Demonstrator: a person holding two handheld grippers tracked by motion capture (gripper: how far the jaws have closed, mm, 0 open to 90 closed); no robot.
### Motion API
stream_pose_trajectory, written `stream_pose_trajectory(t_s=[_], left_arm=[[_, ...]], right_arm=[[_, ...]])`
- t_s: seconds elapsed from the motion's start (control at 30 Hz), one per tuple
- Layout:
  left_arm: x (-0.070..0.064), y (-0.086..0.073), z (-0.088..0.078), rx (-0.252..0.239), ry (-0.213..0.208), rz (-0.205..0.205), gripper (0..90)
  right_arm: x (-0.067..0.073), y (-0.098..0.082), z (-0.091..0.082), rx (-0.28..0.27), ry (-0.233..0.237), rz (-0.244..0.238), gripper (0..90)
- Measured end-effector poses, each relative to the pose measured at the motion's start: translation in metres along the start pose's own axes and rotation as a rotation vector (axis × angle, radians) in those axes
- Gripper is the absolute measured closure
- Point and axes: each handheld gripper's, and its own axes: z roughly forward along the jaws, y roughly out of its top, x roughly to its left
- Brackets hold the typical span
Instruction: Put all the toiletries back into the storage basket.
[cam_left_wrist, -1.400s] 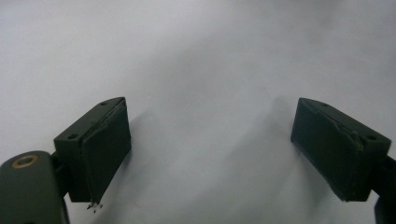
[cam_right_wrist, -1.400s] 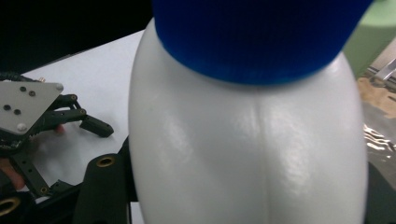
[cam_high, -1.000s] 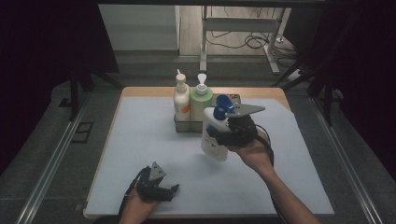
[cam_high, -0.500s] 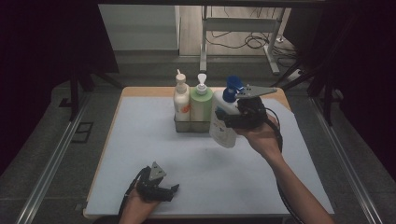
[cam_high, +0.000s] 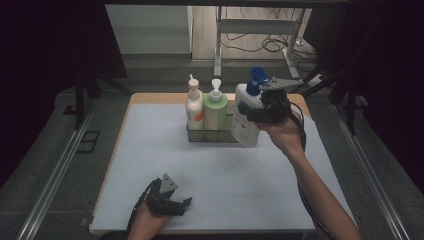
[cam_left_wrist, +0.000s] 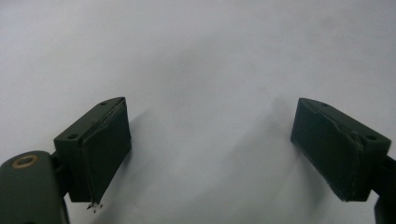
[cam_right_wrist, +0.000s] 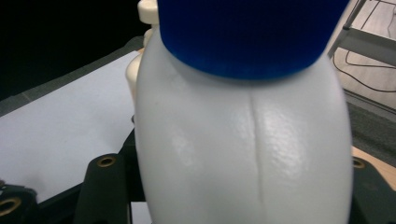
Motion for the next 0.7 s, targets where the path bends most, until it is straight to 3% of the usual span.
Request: stream_pose_trajectory(t_s=[0.7], left_arm=[[0.000,0.000,0.000,0.000,0.000,-0.001,12.0]], right_arm=[[-0.027,0.017,0.035,-0.006,-0.066,0.037,40.3]])
